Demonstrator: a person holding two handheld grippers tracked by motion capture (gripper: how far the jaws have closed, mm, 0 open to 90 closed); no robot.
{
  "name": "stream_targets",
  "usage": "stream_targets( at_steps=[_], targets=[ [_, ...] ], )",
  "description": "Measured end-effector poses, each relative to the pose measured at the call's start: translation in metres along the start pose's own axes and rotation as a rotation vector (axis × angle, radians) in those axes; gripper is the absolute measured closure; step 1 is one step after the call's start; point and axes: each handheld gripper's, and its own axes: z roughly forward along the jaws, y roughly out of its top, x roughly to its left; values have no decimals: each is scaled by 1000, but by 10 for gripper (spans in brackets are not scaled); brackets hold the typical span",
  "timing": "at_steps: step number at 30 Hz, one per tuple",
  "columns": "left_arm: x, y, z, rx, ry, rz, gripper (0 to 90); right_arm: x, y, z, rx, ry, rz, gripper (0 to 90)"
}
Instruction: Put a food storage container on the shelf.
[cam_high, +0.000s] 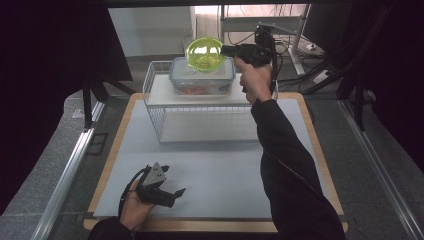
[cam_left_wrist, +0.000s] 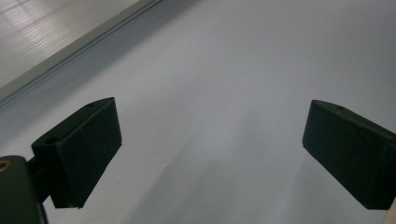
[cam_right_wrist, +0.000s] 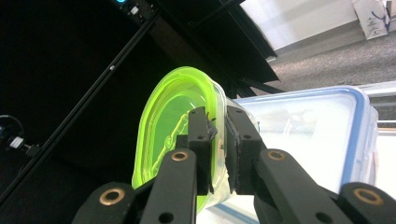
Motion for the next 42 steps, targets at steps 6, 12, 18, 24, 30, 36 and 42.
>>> stream_targets(
  at_steps=[6, 12, 18, 24, 30, 36, 42],
  targets=[
    [0, 0, 0, 6, -4, 5, 47, 0, 2, 13, -13, -22, 16, 815],
    [0, 0, 1, 7, -6, 8, 47, 2, 1, 25, -37, -57, 10, 733],
    [-1, 0, 1, 10, -10, 10, 48, 3, -2, 31, -42, -96, -10, 698],
    [-1, 0, 1, 12, -9, 15, 48, 0, -2, 28, -35, -101, -52, 547],
    [-1, 0, 1, 11, -8, 14, 48, -3, -5, 12, -6, -65, -175, 274],
    [-1, 0, 2, 3, -16, 0, 45, -8, -25, -10, 28, -81, -324, 155],
    [-1, 1, 1, -10, -26, -9, 40, -15, -53, -33, 48, -110, -448, 119]
  ],
)
